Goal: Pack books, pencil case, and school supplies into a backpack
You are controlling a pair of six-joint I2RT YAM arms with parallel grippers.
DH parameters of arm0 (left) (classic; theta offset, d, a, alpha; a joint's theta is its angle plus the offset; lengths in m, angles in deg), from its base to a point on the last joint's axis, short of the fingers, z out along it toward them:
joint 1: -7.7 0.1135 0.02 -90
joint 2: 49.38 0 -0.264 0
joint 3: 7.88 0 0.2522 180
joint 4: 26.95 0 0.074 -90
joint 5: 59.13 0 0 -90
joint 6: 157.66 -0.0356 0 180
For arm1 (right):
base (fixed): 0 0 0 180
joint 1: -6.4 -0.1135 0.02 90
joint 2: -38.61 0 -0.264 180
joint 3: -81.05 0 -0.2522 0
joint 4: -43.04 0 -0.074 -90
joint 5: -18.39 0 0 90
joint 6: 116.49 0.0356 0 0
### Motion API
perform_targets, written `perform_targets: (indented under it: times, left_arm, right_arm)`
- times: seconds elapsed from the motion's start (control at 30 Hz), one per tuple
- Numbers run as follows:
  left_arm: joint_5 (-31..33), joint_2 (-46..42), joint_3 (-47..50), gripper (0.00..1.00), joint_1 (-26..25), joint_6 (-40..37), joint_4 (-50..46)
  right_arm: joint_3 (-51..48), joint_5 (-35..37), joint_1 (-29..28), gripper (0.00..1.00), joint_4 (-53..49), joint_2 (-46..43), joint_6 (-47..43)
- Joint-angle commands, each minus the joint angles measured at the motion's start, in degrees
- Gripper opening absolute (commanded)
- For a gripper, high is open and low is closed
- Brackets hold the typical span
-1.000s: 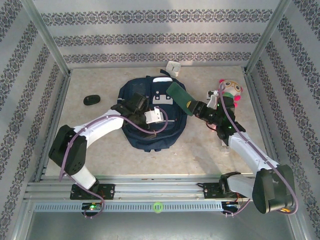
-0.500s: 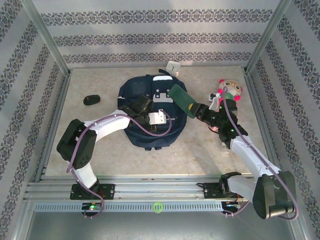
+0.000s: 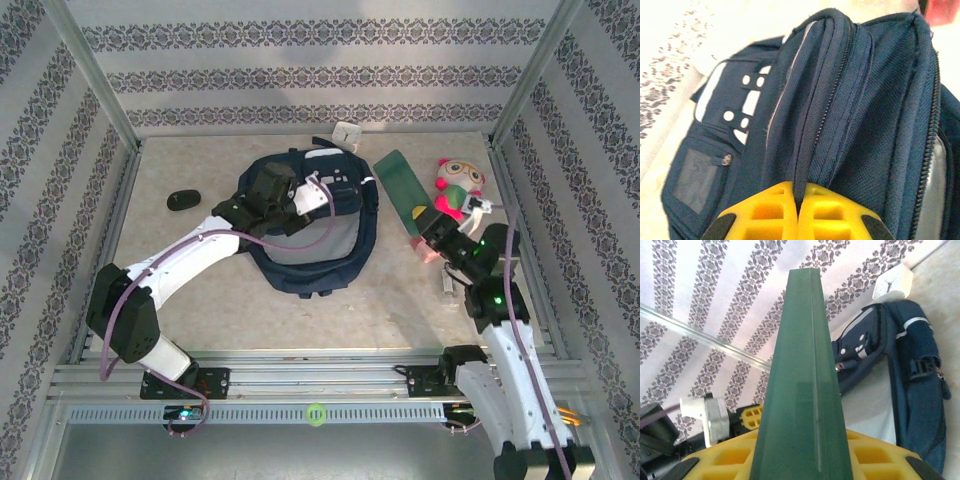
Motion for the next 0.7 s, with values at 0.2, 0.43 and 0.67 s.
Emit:
perform_targets:
  times: [0.2, 0.43, 0.67]
  left_arm:
    - [1.7, -1.4, -8.1, 0.00, -0.5, 13.4, 0.6]
    - [0.7, -0.6, -9.2, 0.00, -0.5, 15.2, 1.4]
    - [-2.3, 1.0, -10.9, 0.00, -0.5, 16.8, 1.3]
  right_arm:
    - [-5.0, -1.7, -0.5, 0.22, -12.4, -5.8, 7.1]
    - [-9.1, -0.1, -12.3, 0.22, -0.5, -0.8, 15.3]
    - [-10.6, 13.9, -27.2, 0.22, 17.2, 11.7, 21.4]
